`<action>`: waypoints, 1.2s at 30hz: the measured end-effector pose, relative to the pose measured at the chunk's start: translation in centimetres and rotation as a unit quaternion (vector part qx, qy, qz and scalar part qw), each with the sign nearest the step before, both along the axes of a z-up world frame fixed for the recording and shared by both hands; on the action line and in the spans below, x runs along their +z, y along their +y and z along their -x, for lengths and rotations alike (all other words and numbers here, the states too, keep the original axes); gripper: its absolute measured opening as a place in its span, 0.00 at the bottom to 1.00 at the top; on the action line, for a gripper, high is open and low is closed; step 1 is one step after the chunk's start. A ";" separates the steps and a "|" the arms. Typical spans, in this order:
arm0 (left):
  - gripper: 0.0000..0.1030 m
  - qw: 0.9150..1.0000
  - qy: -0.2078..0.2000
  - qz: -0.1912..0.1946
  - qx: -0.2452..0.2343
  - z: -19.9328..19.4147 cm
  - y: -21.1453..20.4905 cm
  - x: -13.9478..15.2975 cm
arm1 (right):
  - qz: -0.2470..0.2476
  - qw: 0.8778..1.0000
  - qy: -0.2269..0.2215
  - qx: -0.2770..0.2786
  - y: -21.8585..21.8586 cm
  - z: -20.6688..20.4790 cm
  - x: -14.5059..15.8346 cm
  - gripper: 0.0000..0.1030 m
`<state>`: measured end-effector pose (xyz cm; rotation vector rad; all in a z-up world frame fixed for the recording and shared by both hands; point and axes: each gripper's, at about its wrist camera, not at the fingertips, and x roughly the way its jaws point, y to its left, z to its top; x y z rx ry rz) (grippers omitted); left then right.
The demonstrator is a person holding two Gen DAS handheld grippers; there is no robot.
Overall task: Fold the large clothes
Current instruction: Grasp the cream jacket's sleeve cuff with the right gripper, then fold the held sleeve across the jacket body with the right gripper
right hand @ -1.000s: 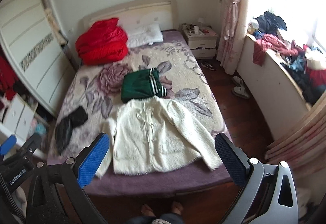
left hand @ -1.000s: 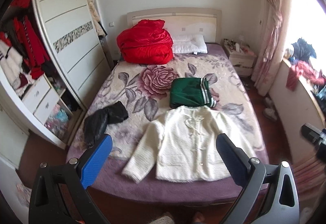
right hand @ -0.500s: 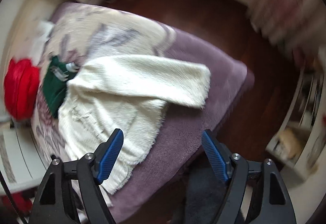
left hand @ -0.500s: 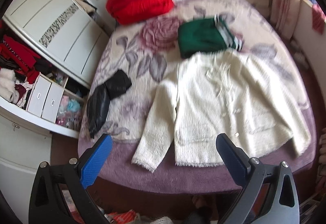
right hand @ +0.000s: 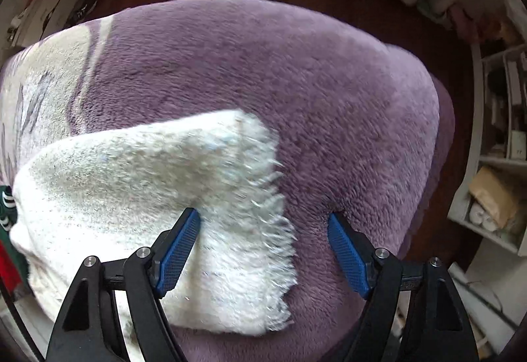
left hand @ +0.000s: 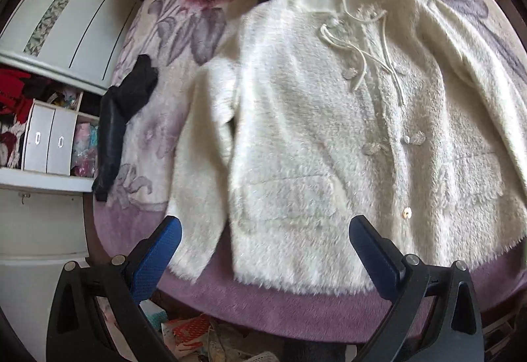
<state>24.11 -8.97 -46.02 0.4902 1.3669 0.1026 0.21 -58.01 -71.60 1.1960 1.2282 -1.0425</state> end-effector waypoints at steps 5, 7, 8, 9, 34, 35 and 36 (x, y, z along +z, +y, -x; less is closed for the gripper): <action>1.00 1.000 0.008 0.021 -0.017 -1.5 -3.3 -4.1 | 0.061 0.994 0.006 0.096 0.1 -3.0 2.7 0.10; 1.00 0.999 0.016 0.033 -0.016 -1.8 -4.2 -5.1 | 0.094 0.992 -0.007 0.088 -1.2 -2.7 4.7 0.09; 1.00 0.999 0.018 0.038 -0.015 -1.8 -4.5 -5.5 | 0.115 0.990 -0.014 0.080 -2.2 -2.2 5.8 0.09; 1.00 0.999 0.022 0.043 -0.013 -1.8 -4.8 -5.8 | 0.136 0.988 -0.015 0.076 -3.2 -2.1 6.8 0.09; 1.00 0.996 -0.003 0.074 -0.046 -7.1 -10.2 -10.3 | -0.009 0.923 -0.334 -0.191 2.3 1.0 -8.8 0.69; 1.00 0.995 -0.011 0.087 -0.043 -7.7 -10.6 -10.2 | -0.003 0.920 -0.339 -0.197 2.8 0.9 -9.1 0.69; 1.00 0.995 -0.015 0.095 -0.041 -8.1 -10.8 -10.1 | 0.002 0.920 -0.339 -0.196 2.8 0.9 -8.9 0.64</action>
